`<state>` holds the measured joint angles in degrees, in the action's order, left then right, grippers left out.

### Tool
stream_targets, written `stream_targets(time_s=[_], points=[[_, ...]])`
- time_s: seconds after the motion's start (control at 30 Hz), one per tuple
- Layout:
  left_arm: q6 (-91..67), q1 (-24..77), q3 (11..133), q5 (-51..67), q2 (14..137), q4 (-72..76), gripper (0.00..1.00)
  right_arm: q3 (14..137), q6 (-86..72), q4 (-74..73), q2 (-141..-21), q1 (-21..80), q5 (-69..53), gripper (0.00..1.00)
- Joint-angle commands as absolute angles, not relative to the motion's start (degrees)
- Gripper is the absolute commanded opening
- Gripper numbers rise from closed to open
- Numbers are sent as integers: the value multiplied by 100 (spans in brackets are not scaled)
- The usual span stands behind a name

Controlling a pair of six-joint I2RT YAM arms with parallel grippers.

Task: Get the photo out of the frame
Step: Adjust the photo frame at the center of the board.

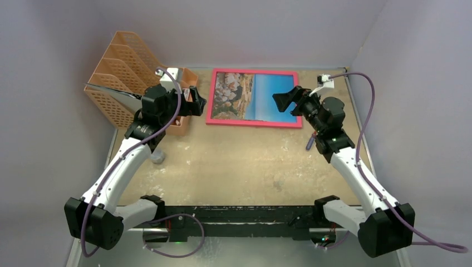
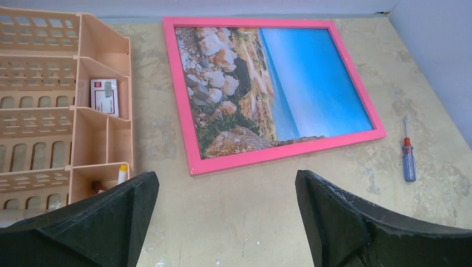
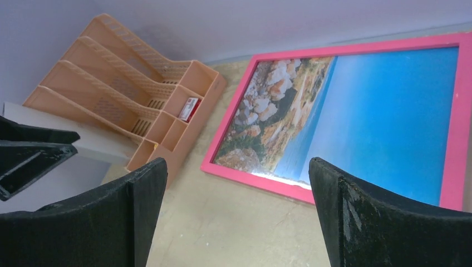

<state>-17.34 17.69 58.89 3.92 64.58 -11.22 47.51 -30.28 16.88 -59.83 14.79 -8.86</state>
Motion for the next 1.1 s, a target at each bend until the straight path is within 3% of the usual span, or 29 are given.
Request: stream_targets(time_s=[0.0, 0.3, 0.47, 1.07], points=[[-1521, 1774, 5913, 486, 6198, -835, 99, 4951, -2822, 1589, -6225, 1503, -1232, 99], [-1377, 1767, 5557, 14, 6054, -895, 99, 5423, -2920, 1336, -7153, 2220, -579, 99], [-1288, 1767, 5553, 554, 6195, -913, 99, 5904, -3099, 1015, -7938, 2733, 85, 99], [-1186, 1758, 5494, 426, 6231, -1253, 99, 7522, -4579, 1244, -10396, 3200, 18, 99]])
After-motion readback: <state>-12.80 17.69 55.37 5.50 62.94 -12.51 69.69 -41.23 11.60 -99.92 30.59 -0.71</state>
